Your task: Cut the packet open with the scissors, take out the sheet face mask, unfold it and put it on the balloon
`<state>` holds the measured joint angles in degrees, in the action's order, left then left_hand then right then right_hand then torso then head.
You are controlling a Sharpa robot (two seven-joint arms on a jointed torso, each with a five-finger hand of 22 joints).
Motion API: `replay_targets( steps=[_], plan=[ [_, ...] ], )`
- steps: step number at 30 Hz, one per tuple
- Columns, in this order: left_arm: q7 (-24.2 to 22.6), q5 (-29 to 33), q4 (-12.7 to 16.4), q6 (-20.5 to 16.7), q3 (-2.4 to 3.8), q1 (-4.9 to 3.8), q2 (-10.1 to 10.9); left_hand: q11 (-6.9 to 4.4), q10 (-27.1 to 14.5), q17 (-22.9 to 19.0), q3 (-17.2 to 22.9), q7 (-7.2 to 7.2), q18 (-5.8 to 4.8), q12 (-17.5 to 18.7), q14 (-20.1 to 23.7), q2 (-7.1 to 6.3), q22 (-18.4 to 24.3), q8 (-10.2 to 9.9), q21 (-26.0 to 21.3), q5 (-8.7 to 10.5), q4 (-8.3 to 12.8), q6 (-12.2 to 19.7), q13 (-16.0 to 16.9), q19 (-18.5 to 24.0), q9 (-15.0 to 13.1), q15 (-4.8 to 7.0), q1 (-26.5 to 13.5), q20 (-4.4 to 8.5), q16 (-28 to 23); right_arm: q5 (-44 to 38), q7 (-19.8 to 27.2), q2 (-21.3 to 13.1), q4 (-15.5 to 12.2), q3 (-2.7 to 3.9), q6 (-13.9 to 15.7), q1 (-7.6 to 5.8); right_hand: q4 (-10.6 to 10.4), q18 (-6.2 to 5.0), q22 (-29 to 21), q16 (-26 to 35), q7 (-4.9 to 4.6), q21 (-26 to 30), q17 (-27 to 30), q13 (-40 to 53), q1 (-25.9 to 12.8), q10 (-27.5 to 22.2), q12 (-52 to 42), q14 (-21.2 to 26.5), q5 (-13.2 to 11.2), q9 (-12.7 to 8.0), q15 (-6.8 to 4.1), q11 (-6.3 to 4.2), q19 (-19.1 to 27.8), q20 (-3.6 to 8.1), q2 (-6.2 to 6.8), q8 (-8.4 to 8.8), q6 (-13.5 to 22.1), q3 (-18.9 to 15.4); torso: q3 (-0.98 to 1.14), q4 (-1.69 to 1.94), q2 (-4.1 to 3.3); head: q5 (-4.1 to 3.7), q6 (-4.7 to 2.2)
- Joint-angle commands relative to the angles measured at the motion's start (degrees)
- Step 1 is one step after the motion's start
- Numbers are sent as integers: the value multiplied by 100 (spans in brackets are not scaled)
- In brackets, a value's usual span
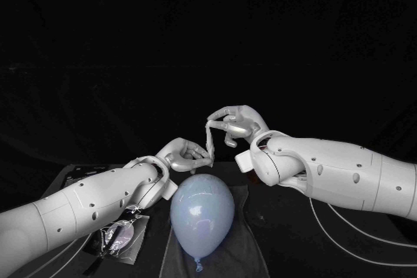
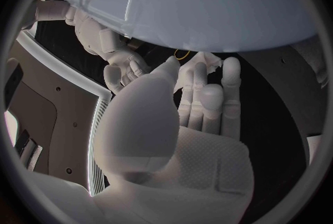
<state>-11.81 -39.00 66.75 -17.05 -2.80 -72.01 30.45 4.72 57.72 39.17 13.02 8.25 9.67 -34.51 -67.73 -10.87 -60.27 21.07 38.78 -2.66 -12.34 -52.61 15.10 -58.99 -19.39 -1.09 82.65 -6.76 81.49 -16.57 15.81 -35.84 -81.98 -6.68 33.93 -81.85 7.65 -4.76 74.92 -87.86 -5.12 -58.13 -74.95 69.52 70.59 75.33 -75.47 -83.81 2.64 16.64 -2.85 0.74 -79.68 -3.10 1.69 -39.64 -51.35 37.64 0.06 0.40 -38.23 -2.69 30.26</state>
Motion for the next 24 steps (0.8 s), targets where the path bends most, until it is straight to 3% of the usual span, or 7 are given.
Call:
replay_targets(
  steps=[1,11,19,24],
  plan=[
    [25,33,13,-51,6,-5,-22,6,-79,37,-91,17,75,-88,-40,-15,-11,35,21,-6,-37,72,61,-23,-14,-15,36,0,36,-21,27,16,-12,7,4,-2,4,-88,748,-28,-1,13,-930,5,-46,9,-16,-459,15,8,-5,3,18,-11,-14,-38,-30,29,-1,4,0,-9,7],
    [97,-4,4,-56,6,-5,-37,40,-342,310,-398,66,71,-526,-133,18,-71,88,71,-7,-193,299,334,-38,-67,-49,139,-27,135,-21,24,77,26,7,11,-2,4,-88,748,-28,-1,13,-930,5,-46,9,-16,-459,15,8,-5,3,18,-11,-14,-38,-30,29,-5,8,0,-11,9],
    [137,-18,-12,-123,7,-5,-41,-10,-375,665,-449,19,44,-901,-297,186,-218,187,290,-8,-211,291,543,-165,-115,-9,392,-7,249,-23,22,122,63,7,11,-2,4,-88,748,-28,-1,13,-930,5,-46,9,-16,-459,15,8,-5,3,18,-11,-14,-38,-30,29,-5,6,0,-8,7],
    [156,-22,-24,-194,7,-5,-46,-58,-422,1171,-592,-17,-4,-1390,-534,206,-416,276,591,-8,-295,289,829,-334,-148,29,463,31,389,-28,21,156,80,7,10,-2,7,-89,747,-26,-2,17,-923,2,-49,7,-14,-457,15,12,-4,4,19,-12,-17,-42,-29,34,-4,3,1,0,1]
  ],
)
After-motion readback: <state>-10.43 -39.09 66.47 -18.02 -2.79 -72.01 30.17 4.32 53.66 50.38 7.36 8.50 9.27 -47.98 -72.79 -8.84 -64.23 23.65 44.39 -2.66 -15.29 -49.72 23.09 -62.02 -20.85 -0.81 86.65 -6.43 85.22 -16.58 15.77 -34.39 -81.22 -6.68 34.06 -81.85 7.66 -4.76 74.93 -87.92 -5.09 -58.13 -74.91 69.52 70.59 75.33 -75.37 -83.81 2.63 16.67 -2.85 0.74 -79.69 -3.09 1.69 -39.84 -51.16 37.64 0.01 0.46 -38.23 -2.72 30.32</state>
